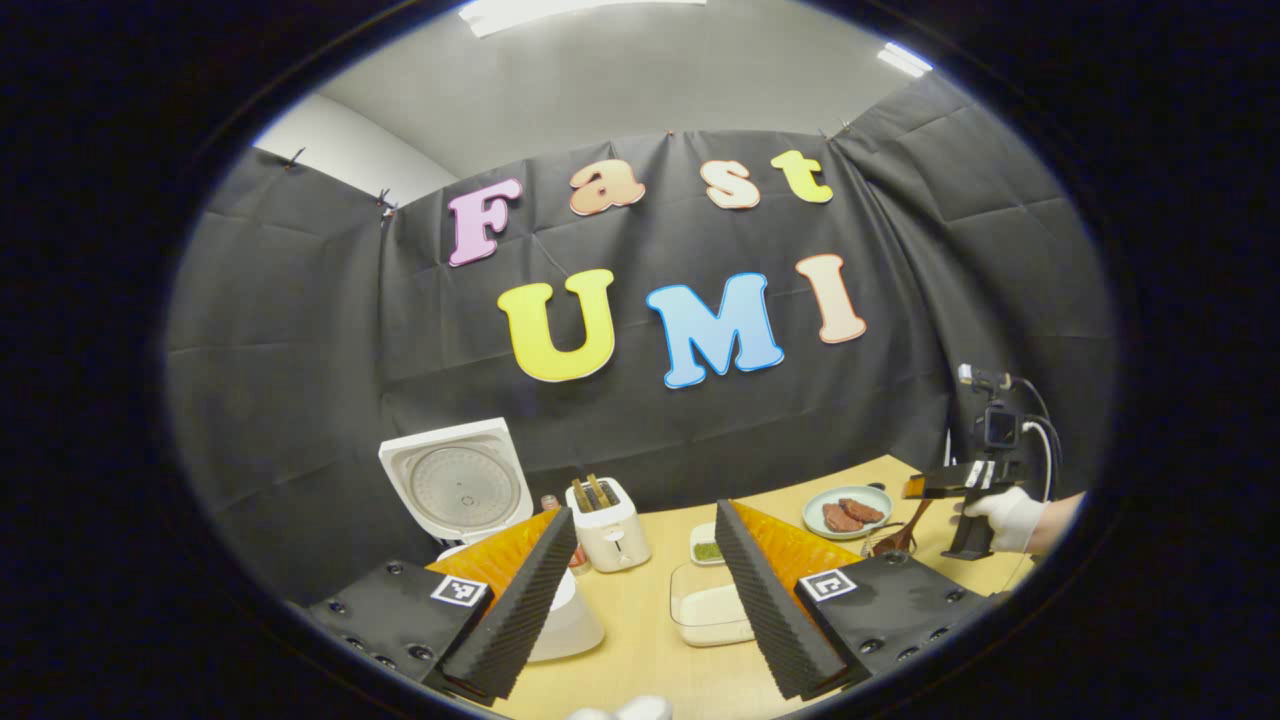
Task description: Close the left gripper, press the button to open the rice cooker; take a wooden spoon from the chopstick holder with the right hand, scoop a spoonful of rice and pour it into the rice cooker, then put the wooden spoon back into the chopstick holder.
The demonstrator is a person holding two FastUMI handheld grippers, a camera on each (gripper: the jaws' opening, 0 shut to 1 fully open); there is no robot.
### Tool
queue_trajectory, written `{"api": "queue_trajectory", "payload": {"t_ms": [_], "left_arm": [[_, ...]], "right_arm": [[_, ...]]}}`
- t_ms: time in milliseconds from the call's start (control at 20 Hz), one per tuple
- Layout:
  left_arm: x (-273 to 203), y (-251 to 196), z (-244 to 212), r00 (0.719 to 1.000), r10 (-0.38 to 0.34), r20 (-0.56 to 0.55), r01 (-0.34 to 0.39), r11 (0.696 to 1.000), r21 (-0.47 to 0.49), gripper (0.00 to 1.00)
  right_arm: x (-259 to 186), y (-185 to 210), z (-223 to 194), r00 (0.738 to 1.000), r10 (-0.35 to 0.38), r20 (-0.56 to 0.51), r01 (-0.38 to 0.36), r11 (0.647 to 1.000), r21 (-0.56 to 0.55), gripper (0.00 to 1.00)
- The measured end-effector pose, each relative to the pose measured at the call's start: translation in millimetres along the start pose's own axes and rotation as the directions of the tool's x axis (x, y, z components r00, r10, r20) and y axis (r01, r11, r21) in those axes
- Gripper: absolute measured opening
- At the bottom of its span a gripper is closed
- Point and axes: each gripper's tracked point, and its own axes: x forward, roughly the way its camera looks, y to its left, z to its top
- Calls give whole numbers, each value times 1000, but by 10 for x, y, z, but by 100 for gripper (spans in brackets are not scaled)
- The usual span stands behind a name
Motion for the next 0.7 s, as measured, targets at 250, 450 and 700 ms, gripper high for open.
{"api": "queue_trajectory", "payload": {"t_ms": [250, 450, 700], "left_arm": [[143, 308, 112, 1000, 10, 17, -10, 1000, -20, 99], [326, 714, 277, 998, 45, 51, -43, 998, -38, 99], [674, 1350, 538, 989, 109, 96, -104, 993, -55, 99]], "right_arm": [[-889, 324, 759, 977, 45, 209, 7, 971, -239, 98], [-1604, 697, 1067, 950, 101, 295, 15, 930, -367, 98], [-2305, 1280, 1082, 926, 209, 315, -88, 930, -358, 97]]}}
